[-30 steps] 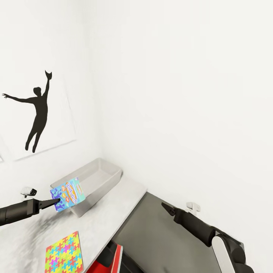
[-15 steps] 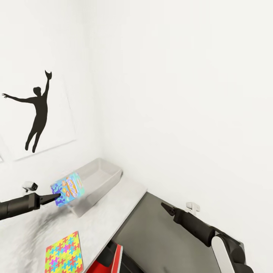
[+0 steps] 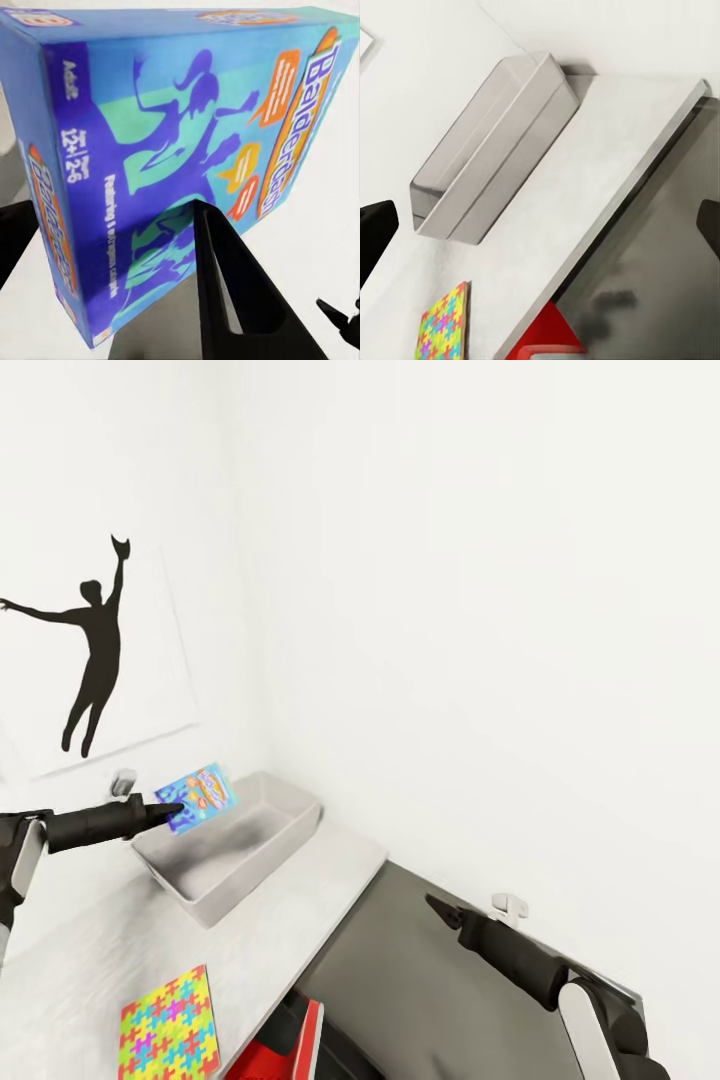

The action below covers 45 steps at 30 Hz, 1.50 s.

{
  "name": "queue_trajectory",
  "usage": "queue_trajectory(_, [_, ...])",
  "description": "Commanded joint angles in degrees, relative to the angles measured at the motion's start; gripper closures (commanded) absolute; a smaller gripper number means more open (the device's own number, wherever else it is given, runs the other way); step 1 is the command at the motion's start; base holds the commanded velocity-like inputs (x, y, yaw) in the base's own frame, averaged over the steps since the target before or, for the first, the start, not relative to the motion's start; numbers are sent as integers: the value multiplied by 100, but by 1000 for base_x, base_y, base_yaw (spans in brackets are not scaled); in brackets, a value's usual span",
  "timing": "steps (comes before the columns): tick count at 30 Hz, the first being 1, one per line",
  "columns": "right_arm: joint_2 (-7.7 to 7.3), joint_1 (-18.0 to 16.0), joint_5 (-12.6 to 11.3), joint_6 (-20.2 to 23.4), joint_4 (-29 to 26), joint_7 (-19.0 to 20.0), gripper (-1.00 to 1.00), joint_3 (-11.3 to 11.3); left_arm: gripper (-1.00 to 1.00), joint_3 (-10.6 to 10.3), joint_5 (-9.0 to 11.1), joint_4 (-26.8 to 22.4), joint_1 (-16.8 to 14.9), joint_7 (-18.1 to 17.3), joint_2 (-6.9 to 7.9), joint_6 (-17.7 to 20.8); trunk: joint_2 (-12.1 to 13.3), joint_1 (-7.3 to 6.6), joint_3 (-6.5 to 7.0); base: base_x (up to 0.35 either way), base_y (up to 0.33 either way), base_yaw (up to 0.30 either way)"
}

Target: Put all the toys in the child's room - the three board games (two on the bed and one on the table), the two jigsaw puzzles on the table, and the tennis ball on the table - inside the toy box on the table in the child's room.

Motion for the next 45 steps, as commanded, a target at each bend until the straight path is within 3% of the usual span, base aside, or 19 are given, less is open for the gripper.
queue_trajectory(1, [5,-5,-16,45,-3,17,-100,-16,100,-7,39,107,-90,160,-41,43,-11,2,-18,0,0,0])
queue_trajectory(2, [2,-5,-16,45,-3,20,-100,-19,100,-30,31,286,-251,522,-135,37,-11,2,-27,0,0,0])
queue_trajectory(6, [-1,-5,-16,46,-3,38,-100,-22,100,-56,24,543,-526,1292,-371,20,-11,2,-65,0,0,0])
queue_trajectory(9, [-5,-5,-16,52,-3,68,-100,-24,100,-68,21,675,-699,2092,-693,-1,-11,2,-93,0,0,0])
queue_trajectory(13, [-10,-5,-16,54,-3,87,-100,-25,100,-72,19,727,-847,2683,-991,-58,-11,2,-131,0,0,0])
queue_trajectory(18, [-11,-5,-16,54,-7,94,-100,-25,100,-75,17,866,-1005,3169,-1233,-324,-11,2,-178,0,0,0])
queue_trajectory(29, [-11,-5,-16,54,-111,163,-100,-19,100,-74,16,1271,-1280,4056,-1479,-996,-11,2,-281,0,0,0])
queue_trajectory(34, [-11,-5,-16,73,-125,231,-100,-20,100,-75,5,1309,-1325,4433,-1657,-1239,-11,2,-328,0,0,0])
queue_trajectory(40, [-19,-5,-16,107,-133,1050,-100,-78,100,-87,2,1318,-1348,5022,-1937,-1633,-11,2,-384,0,0,0])
queue_trajectory(45, [-27,-5,-16,127,-135,1347,-100,-105,100,-183,1,1319,-1350,5344,-2024,-1817,-11,2,-431,0,0,0])
